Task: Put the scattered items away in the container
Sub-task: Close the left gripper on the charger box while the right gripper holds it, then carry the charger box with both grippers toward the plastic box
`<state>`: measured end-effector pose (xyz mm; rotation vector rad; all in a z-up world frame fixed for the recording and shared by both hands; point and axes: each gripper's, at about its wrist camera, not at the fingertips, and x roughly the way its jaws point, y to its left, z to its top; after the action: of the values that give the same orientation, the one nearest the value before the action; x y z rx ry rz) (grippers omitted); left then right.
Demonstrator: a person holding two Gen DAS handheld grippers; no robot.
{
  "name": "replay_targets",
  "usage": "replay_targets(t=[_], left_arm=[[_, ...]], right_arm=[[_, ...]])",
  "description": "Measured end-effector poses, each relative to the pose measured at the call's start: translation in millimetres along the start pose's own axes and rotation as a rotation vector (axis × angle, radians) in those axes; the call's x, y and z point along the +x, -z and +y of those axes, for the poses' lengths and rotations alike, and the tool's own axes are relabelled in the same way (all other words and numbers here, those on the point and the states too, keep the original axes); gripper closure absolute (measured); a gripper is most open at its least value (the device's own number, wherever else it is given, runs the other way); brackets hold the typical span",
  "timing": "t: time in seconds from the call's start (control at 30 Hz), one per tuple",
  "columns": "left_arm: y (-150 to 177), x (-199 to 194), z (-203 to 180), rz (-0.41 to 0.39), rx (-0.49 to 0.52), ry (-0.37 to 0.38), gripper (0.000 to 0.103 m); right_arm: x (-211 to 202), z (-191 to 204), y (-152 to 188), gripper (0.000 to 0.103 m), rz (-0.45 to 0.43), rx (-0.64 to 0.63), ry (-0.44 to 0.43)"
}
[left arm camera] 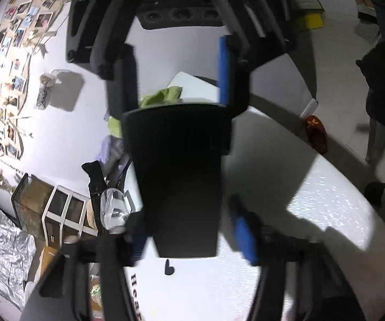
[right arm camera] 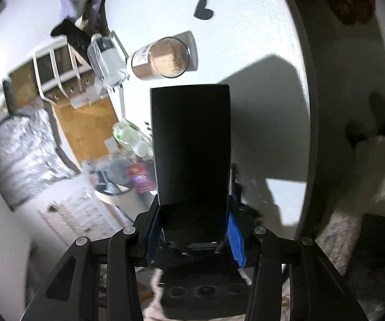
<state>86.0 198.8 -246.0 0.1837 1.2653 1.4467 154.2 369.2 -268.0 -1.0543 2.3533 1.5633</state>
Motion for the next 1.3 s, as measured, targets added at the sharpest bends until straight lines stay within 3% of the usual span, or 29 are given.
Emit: replay_targets(t=[0.17,0.23,0.4,0.6,0.63,0.77,0.93,1.03,1.1,1.17,1.2,1.23,1.3], left_arm=[[-2.2,-2.2,16.8,0.024,-0.069,0.048,0.06],[-2.7,-4.5,23.0,0.032,-0.101,0.061,0.06],[1.4,-13.4,34.2,0.049,-0.126,0.079,0.06],[20.4,-12.6,42.2,0.083,-0.135,0.104,0.06],[22.4,-12.6,45.5,0.087,-0.147,0.111,0.06],[26.3,-23.3,53.2,0.077,-0.181,0.117,0.06],[25.7,-54.2,49.4,0.044,-0.15,0.105,0.06],[28.2,-72.8,52.1,0.016,-0.108,0.094,0.06],[29.7,-82.0,55.3,0.006,-0.091,0.085,0.06],[31.7,-90.7,59.5,0.001,-0.084,0.073,0.06],[33.6,-94.0,62.0,0.005,-0.087,0.062,0.06],[35.7,-96.8,64.2,0.012,-0.09,0.051,0.06],[40.7,-102.3,68.4,0.027,-0.099,0.029,0.06]], right_arm=[[-0.9,18.2,-3.5,0.053,-0.01,-0.085,0.079],[-5.0,30.6,-0.6,0.029,-0.035,-0.173,0.138],[-16.2,67.9,19.1,0.028,-0.037,-0.491,0.311],[-5.1,107.2,94.1,0.028,-0.173,-1.226,0.793],[3.4,105.7,113.6,0.028,-0.202,-1.406,0.89],[29.9,76.7,169.4,0.028,-0.204,-1.993,1.079],[39.3,39.1,204.3,0.028,-0.227,-2.574,1.154],[42.9,26.7,211.2,0.028,-0.226,-2.83,1.164],[43.9,22.4,215.3,0.028,-0.201,-2.959,1.145],[47.3,23.5,218.9,0.028,-0.124,-3.032,1.131],[47.7,24.8,220.1,0.032,-0.097,-3.042,1.13],[51.4,27.8,221.5,0.052,-0.084,-3.058,1.136],[55.3,36.8,225.7,0.054,-0.079,-3.065,1.131]])
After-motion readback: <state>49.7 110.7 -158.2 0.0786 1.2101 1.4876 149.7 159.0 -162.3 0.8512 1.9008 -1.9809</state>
